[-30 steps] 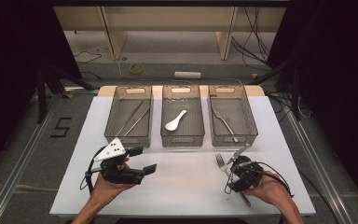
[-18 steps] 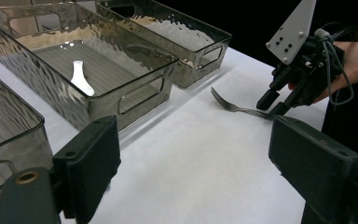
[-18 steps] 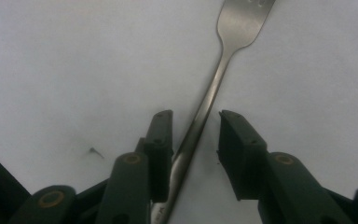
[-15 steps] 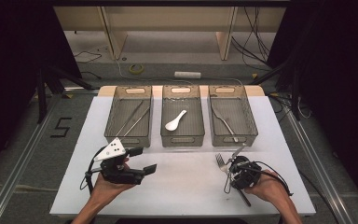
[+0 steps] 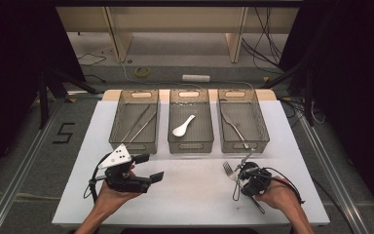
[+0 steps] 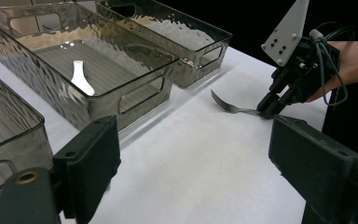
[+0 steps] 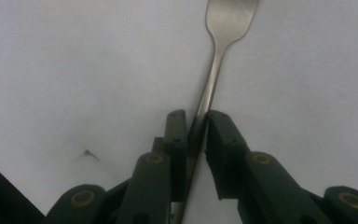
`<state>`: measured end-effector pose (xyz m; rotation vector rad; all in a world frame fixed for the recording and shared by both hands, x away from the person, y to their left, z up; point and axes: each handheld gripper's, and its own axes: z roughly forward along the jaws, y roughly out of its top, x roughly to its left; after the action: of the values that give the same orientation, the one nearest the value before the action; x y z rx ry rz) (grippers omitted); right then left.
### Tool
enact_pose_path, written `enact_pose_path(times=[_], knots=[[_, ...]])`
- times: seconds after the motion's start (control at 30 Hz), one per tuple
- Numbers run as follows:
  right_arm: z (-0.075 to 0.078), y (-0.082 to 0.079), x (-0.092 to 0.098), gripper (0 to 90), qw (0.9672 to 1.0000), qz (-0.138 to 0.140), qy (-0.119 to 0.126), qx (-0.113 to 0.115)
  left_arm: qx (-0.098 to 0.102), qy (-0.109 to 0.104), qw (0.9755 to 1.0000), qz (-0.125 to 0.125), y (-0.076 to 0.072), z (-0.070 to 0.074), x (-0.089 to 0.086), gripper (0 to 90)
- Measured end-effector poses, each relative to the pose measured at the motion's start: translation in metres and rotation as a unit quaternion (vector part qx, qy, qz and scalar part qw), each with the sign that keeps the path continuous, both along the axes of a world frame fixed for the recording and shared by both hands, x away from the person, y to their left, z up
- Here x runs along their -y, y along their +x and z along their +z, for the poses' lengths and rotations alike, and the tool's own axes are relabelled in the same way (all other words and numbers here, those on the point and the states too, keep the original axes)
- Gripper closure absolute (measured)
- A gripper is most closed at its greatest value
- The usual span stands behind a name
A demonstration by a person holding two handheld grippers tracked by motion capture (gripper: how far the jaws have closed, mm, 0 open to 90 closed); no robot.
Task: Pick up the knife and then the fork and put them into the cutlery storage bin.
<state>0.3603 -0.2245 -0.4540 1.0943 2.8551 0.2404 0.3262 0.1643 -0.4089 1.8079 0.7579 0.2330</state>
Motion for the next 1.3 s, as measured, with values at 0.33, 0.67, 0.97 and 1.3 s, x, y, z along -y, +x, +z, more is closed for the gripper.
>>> enact_pose_path(times=[0.33, 0.67, 0.97, 1.3], knots=[[0.000, 0.001, 0.000, 83.9, 1.0000, 0.004, -0.002, -0.002, 0.000, 0.000, 1.0000, 0.000, 0.000, 0.000, 0.000, 16.1], [0.004, 0.000, 0.000, 84.5, 0.9995, 0.023, 0.017, 0.013, 0.000, 0.000, 1.0000, 0.000, 0.000, 0.000, 0.000, 16.1], [0.020, -0.001, 0.011, 84.7, 0.9971, 0.019, 0.064, 0.037, 0.000, 0.000, 1.0000, 0.001, 0.000, 0.000, 0.000, 16.1], [0.036, 0.003, 0.031, 84.8, 0.9894, 0.000, 0.137, 0.049, -0.001, 0.001, 1.0000, 0.002, 0.000, 0.000, -0.001, 16.1]])
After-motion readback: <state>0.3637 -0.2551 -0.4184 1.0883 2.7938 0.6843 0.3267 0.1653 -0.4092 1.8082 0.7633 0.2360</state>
